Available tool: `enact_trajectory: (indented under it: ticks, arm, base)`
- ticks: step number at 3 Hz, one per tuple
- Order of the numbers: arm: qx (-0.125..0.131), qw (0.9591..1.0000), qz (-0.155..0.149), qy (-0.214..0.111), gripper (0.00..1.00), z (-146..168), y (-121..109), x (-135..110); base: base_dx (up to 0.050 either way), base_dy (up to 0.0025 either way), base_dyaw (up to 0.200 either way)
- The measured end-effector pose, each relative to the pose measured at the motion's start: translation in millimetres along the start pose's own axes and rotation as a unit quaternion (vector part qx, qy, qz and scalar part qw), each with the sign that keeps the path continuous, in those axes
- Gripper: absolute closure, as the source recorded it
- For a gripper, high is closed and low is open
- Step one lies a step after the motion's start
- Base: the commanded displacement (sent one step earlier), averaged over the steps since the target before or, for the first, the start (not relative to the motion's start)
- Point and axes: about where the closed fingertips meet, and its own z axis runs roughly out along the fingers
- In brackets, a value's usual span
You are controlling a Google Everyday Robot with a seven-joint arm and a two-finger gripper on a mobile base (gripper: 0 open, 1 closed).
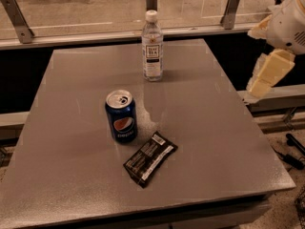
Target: Move blue plastic bottle near pepsi can
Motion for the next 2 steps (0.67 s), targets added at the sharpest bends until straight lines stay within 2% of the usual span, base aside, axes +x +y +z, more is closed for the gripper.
enact_trajectory:
  ticks: [1,2]
  arm:
    - [0.047,0.9976,-0.001,-0.051,0.0,19.2,-67.3,-17.4]
    - [0.047,0.9976,-0.001,-0.051,0.0,19.3,-67.3,-17.5]
  base:
    - [0.0,0.0,0.0]
    - [0.0,0.0,0.0]
